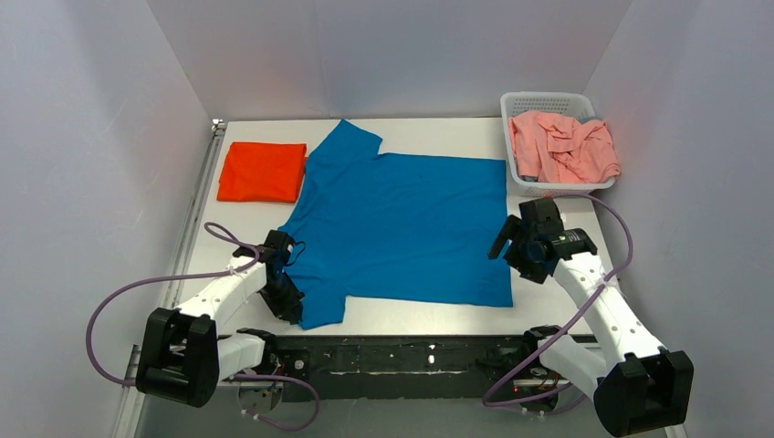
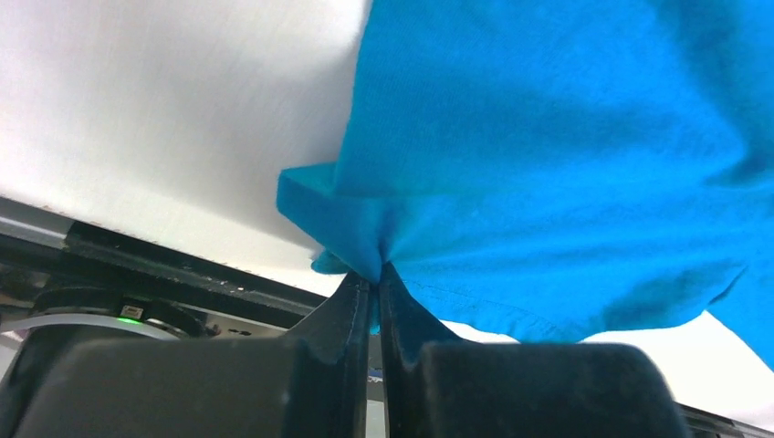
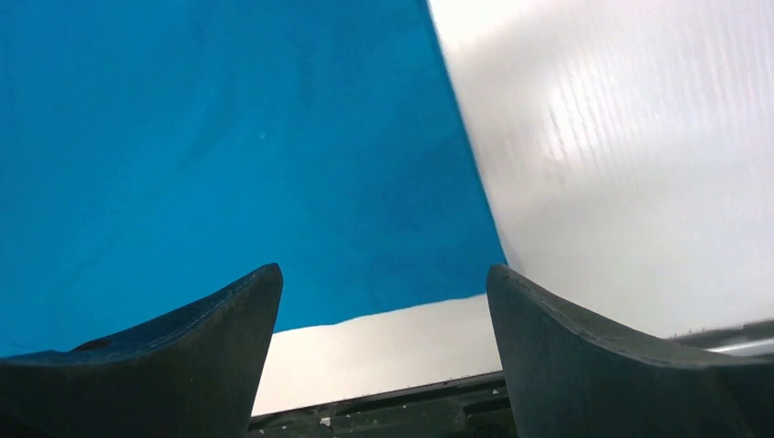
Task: Fold and stack the t-shirts
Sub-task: Grab the side of the flattened tshirt closest away from the robot with both arms
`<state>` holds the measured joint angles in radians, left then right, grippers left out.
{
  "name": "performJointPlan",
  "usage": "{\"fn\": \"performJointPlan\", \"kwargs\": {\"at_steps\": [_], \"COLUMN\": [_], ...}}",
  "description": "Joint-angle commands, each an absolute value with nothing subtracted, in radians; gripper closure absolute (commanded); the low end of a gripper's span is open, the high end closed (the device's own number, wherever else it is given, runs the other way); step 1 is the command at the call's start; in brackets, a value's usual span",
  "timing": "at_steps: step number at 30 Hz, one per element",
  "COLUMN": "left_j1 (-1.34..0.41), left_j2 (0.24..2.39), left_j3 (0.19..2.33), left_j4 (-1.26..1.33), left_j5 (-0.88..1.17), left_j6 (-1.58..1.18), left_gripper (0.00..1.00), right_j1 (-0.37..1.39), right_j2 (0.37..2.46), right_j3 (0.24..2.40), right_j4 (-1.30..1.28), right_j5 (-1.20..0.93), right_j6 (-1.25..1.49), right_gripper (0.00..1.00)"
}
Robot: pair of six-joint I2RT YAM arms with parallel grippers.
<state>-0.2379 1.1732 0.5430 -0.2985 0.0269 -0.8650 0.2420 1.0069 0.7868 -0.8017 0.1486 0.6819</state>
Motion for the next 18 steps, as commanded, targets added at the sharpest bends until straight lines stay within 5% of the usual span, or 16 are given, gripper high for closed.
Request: {"fn": "performJointPlan", "kwargs": {"at_steps": [1, 10, 18], "left_j1": [-0.242, -0.242, -0.242], "left_j2": [1.143, 1.047, 1.037], "left_j3": [0.502, 0.485, 0.476], "left_j4": [-0.357, -0.437, -0.437], "left_j5": [0.076, 0.083, 0.119], "left_j6": [-0.889, -0.910, -0.933], "left_gripper": [1.00, 1.00, 1.00], "right_j1": [0.224, 0.222, 0.221], "right_j2": [0.942, 0.887, 1.031], "right_j3": [0.709, 0.519, 0.495], "right_j4": [-0.938, -0.810, -0.695], "right_j5": [0.167, 0.118, 0.117], "right_j6": [0.831, 0.953, 0.934], "right_gripper": [0.09, 0.17, 0.39]}}
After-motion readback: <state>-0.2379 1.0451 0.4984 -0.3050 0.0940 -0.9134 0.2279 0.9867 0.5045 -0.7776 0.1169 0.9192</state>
